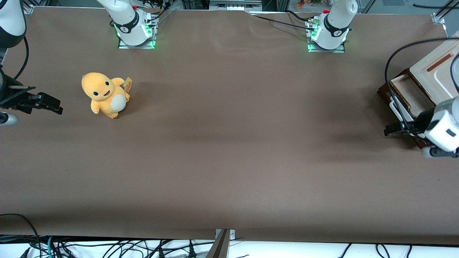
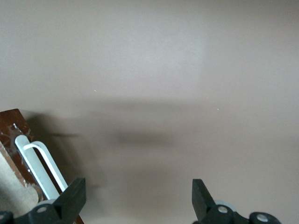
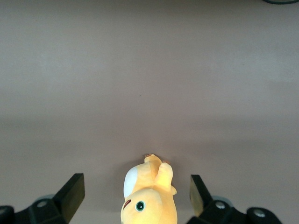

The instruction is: Open lower drawer with left arm only

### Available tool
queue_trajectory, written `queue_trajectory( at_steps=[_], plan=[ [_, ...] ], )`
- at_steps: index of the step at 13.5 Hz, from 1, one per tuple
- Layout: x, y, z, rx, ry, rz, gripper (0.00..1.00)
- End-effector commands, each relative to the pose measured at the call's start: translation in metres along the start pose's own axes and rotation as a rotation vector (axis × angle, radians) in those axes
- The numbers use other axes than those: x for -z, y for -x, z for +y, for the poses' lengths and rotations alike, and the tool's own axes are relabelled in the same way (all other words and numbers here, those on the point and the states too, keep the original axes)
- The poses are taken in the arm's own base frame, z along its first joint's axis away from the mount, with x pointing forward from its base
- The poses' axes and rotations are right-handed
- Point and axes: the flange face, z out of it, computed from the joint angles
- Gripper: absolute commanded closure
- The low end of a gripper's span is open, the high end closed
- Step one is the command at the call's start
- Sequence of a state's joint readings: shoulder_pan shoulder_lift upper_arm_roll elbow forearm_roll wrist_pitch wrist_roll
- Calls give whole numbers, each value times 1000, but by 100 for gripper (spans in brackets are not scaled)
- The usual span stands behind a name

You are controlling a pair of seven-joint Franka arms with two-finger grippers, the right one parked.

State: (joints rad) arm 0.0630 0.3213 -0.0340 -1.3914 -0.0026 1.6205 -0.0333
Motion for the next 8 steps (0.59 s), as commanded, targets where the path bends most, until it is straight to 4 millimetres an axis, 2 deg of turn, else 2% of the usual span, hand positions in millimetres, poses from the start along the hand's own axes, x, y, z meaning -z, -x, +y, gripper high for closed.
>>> queue_trajectory(
  at_steps=[1, 4, 8],
  plan=[
    [22, 43, 21, -52, 19, 34, 0],
    [39, 76, 37, -86, 15, 44, 0],
    [45, 94, 51, -116, -12, -21, 0]
  ],
)
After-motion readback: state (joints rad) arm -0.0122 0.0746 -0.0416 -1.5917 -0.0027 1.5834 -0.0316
